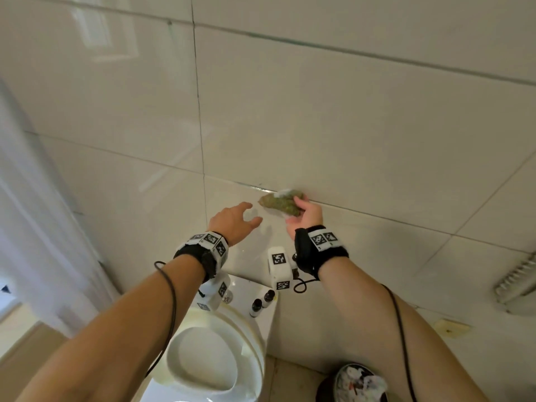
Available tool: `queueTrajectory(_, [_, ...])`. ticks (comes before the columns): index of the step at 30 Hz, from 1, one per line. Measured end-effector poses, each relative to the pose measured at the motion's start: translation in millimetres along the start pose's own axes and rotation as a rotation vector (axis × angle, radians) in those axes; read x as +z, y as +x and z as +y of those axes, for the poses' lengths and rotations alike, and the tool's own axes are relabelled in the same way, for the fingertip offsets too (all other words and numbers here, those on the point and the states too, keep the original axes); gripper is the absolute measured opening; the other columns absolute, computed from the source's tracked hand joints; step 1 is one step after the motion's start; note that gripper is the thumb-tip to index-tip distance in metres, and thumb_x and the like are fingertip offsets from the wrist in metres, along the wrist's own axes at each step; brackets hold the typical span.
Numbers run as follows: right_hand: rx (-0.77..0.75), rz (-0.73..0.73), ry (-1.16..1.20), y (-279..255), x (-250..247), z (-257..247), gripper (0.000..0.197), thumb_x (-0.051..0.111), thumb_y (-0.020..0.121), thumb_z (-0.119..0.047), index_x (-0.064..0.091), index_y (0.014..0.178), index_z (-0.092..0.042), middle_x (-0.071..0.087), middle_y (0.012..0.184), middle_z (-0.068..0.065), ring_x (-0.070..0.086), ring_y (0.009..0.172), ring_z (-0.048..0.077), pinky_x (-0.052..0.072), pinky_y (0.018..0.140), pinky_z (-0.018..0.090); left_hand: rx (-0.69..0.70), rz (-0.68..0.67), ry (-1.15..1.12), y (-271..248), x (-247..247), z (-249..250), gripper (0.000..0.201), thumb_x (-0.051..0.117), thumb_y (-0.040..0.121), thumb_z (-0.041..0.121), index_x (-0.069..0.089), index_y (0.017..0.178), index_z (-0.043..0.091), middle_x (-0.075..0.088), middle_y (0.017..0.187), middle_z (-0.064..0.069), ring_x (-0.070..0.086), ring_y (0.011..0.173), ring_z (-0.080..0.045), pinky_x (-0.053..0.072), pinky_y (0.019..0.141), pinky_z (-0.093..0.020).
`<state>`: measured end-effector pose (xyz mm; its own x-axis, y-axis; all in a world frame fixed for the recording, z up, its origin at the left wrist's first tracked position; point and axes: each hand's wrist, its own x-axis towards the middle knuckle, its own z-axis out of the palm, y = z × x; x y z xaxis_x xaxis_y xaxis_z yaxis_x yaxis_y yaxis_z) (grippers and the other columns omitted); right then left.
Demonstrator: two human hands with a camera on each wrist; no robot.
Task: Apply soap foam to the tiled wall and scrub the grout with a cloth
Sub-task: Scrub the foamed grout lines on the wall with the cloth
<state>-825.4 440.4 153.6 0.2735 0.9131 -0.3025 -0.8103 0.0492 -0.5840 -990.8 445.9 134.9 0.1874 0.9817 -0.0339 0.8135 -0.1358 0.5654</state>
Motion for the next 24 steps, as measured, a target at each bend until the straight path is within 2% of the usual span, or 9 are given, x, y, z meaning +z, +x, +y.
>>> queueTrajectory(3, [0.031,-0.1,-0.014,-3,1,4,0.03,0.039,0.093,0.011,0.062,0.087,-0.008,0.064,0.096,0.014,0.062,0.092,0.029,0.04,0.108,0.049,0.02,-0.033,-0.219,-4,-4,0,0.057,0.054,0.096,0.052,0.047,0.144,0.024,0.062,0.136,-0.002,0.059,0.122,-0.023,0.043,0.106,-0.039])
queueTrajectory(7, [0.075,-0.195,-0.071,-3,5,13,0.033,0.04,0.09,0.01,0.061,0.09,-0.015,0.066,0.105,0.012,0.061,0.1,0.03,0.043,0.101,0.047,-0.045,-0.126,-0.702,-8,-13,4,0.046,0.056,0.1,0.025,0.048,0.144,0.013,0.065,0.125,-0.009,0.065,0.104,-0.022,0.049,0.096,-0.04])
queueTrajectory(9, [0.058,-0.193,-0.154,-2,8,19,0.035,0.039,0.089,0.012,0.059,0.091,-0.017,0.064,0.103,0.011,0.06,0.095,0.028,0.047,0.085,0.039,-0.053,-0.139,-0.807,-8,-18,3,0.039,0.053,0.101,0.016,0.05,0.139,0.008,0.065,0.126,-0.014,0.065,0.101,-0.024,0.051,0.093,-0.042])
queueTrajectory(11, [0.016,-0.172,-0.267,-1,9,25,0.037,0.042,0.087,0.014,0.059,0.097,-0.017,0.063,0.101,0.008,0.06,0.091,0.025,0.046,0.072,0.034,-0.038,-0.137,-0.853,-7,-21,1,0.037,0.05,0.101,0.01,0.05,0.138,0.007,0.065,0.122,-0.015,0.066,0.1,-0.026,0.052,0.094,-0.047])
queueTrajectory(15, [-0.091,-0.174,-0.484,0,7,39,0.041,0.053,0.082,0.017,0.059,0.11,-0.012,0.07,0.103,0.007,0.064,0.095,0.023,0.049,0.08,0.034,-0.025,-0.117,-0.944,-6,-27,-5,0.033,0.051,0.099,0.004,0.054,0.132,0.009,0.066,0.113,-0.015,0.065,0.101,-0.027,0.051,0.096,-0.049])
queueTrajectory(17, [-0.126,-0.192,-0.581,1,7,44,0.039,0.057,0.081,0.017,0.061,0.109,-0.01,0.071,0.099,0.009,0.066,0.092,0.024,0.052,0.079,0.034,-0.012,-0.106,-0.937,-4,-29,-10,0.037,0.054,0.097,0.002,0.054,0.133,0.008,0.066,0.117,-0.015,0.065,0.106,-0.029,0.051,0.097,-0.047])
queueTrajectory(19, [-0.143,-0.209,-0.669,3,9,49,0.034,0.062,0.08,0.015,0.067,0.102,-0.01,0.072,0.1,0.014,0.068,0.094,0.029,0.056,0.082,0.037,0.003,-0.097,-0.9,-1,-27,-16,0.05,0.061,0.092,0.001,0.051,0.14,0.01,0.065,0.124,-0.015,0.063,0.112,-0.029,0.052,0.099,-0.044])
queueTrajectory(22, [-0.115,-0.23,-0.716,5,15,52,0.025,0.067,0.079,0.01,0.071,0.099,-0.006,0.073,0.099,0.018,0.07,0.092,0.032,0.057,0.077,0.035,0.054,-0.079,-0.78,5,-20,-25,0.067,0.076,0.083,0.009,0.049,0.144,0.019,0.065,0.125,-0.008,0.062,0.115,-0.023,0.05,0.102,-0.039])
queueTrajectory(24, [-0.09,-0.236,-0.723,6,21,52,0.023,0.069,0.08,0.007,0.071,0.102,0.0,0.074,0.095,0.018,0.072,0.085,0.029,0.057,0.071,0.03,0.076,-0.04,-0.708,9,-17,-30,0.068,0.082,0.078,0.02,0.052,0.14,0.027,0.067,0.122,-0.001,0.062,0.113,-0.017,0.047,0.102,-0.031])
